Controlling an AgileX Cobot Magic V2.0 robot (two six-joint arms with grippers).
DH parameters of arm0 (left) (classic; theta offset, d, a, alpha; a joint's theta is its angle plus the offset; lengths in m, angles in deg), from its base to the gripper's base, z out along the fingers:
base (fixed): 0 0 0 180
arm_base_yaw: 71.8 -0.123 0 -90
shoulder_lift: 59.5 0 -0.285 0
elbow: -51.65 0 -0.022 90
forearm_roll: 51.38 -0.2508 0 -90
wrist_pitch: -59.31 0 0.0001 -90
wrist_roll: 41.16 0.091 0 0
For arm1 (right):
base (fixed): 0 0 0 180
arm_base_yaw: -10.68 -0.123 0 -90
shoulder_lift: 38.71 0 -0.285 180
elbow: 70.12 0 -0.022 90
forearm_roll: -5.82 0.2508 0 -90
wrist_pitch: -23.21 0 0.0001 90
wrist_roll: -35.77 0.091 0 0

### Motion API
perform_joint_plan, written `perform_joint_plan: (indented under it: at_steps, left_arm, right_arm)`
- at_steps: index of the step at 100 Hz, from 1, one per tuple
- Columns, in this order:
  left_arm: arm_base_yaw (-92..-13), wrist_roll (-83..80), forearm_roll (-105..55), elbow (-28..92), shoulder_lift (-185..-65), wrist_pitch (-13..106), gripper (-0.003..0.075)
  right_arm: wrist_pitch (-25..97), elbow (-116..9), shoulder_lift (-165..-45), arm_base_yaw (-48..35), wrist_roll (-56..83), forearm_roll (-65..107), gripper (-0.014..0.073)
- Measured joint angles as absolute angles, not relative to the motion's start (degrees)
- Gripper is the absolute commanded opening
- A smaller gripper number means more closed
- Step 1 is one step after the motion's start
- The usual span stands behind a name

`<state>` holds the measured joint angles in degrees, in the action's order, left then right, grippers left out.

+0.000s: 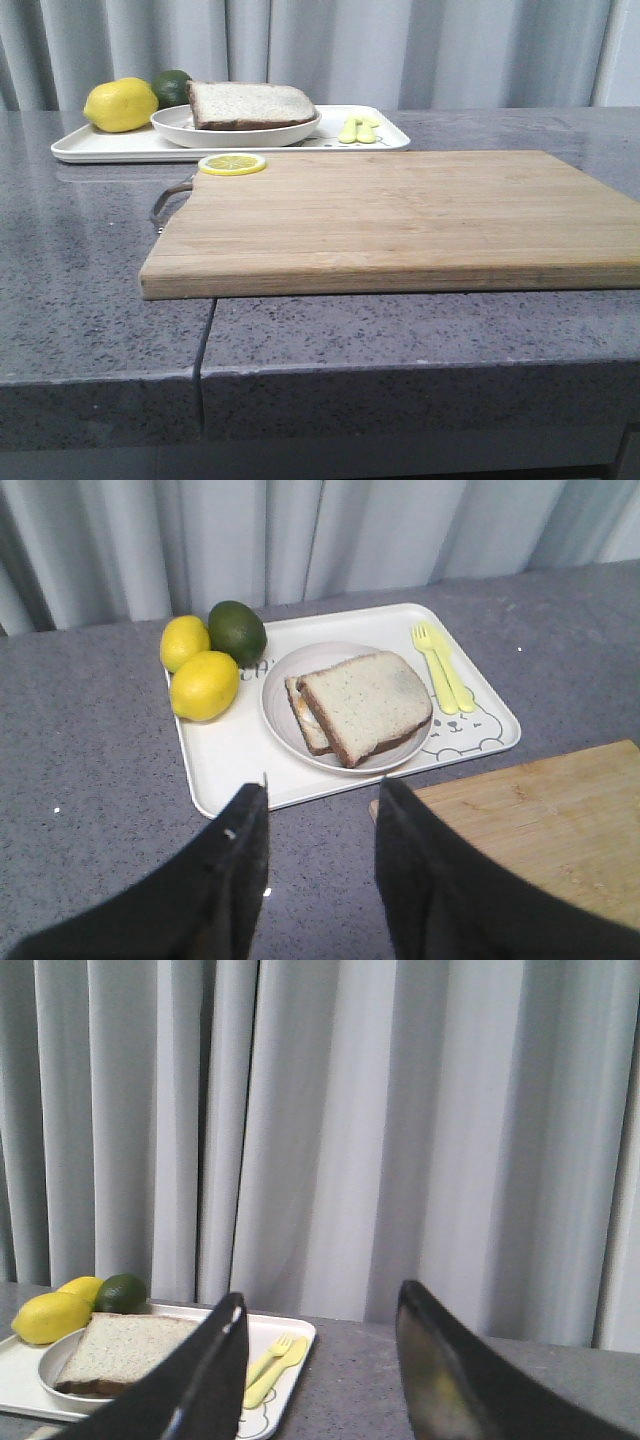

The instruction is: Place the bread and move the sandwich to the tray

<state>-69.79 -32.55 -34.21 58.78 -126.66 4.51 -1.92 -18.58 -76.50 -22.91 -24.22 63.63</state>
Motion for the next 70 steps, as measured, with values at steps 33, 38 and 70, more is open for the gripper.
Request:
perform_joint_plan:
  at_steps: [33, 38, 70]
  left_arm:
    - [-69.5, -31.4, -34.2, 18.3, -100.5, 30.6, 0.0243]
    - [-69.5, -31.4, -34.2, 12.8, -97.0, 33.1, 0.0243]
    - [-69.5, -31.4, -32.9, -8.5, -75.8, 41.9, 0.0243]
  right_arm:
    - [-2.1, -13.3, -76.1, -22.9, -30.0, 68.1, 0.0361]
    - [-2.1, -11.5, -75.4, -22.9, -30.2, 68.7, 0.0361]
    - [-2.5, -4.7, -64.6, -22.9, -30.3, 71.8, 0.0361]
